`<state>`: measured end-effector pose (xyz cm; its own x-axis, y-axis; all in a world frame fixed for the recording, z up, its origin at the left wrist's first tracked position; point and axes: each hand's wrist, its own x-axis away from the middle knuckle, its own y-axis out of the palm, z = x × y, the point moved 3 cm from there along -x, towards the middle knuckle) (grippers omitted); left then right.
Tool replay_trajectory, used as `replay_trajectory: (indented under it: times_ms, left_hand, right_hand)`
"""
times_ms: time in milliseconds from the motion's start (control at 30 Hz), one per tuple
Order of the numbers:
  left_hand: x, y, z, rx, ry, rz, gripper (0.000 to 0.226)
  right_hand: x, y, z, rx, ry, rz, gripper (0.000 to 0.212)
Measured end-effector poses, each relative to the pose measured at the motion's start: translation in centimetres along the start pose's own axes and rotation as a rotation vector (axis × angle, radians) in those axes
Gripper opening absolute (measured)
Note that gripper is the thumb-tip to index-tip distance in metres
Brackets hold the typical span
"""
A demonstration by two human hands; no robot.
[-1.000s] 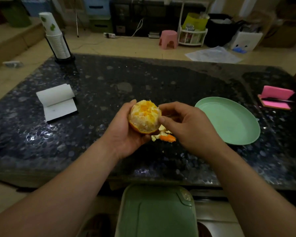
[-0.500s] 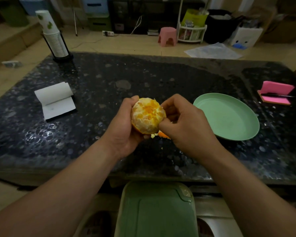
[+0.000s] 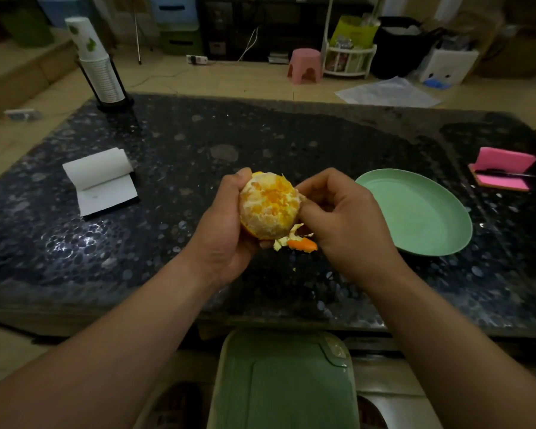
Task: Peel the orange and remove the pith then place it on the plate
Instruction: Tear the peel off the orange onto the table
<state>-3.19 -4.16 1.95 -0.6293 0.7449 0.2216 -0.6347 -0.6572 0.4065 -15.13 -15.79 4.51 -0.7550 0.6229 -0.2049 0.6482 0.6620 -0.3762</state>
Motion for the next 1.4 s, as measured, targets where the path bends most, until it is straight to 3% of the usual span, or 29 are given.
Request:
replay_trajectory:
  times_ms: [100, 300, 567, 700, 900, 1033, 1200, 1400]
  left_hand:
    - [0.2, -0.1, 0.2, -0.012, 0.008, 0.011, 0.056]
    - [0.4, 0.0, 0.6, -0.119, 0.050, -0.011, 0.051]
    - [0.2, -0.7, 0.7, -0.035, 0.013, -0.047, 0.058]
    - [0.2, -0.4, 0.6, -0.054, -0.011, -0.064, 0.054]
    - [-0.2, -0.4, 0.3, -0.077, -0.157, -0.034, 0.056]
    - [-0.1, -0.8, -0.3, -0.037, -0.266, -0.016, 0.057]
    - [0.1, -1.0, 0.1, 0.001, -0.237, -0.026, 0.035]
    - [0.4, -1.3, 0.9, 0.136, -0.267, -0.103, 0.047]
  right_hand:
    - [-0.1, -0.1, 0.1, -0.088, 0.082, -0.040, 0.009]
    - [-0.2, -0.2, 0.3, 0.055, 0.121, -0.137, 0.010]
    - [0.0, -0.2, 0.5, -0.189, 0.215, -0.154, 0.012]
    - [0.0, -0.2, 0.3, 0.026, 0.134, -0.154, 0.017]
    - [-0.1, -0.3, 0.8, 0.337, -0.049, 0.043, 0.017]
    - [0.7, 0.8, 0.1, 0.577, -0.236, -0.008, 0.011]
    - [0.5, 0.2, -0.1, 0.301, -0.123, -0.033, 0.013]
    - [-1.2, -1.1, 2.1, -0.079, 0.211, -0.044, 0.020]
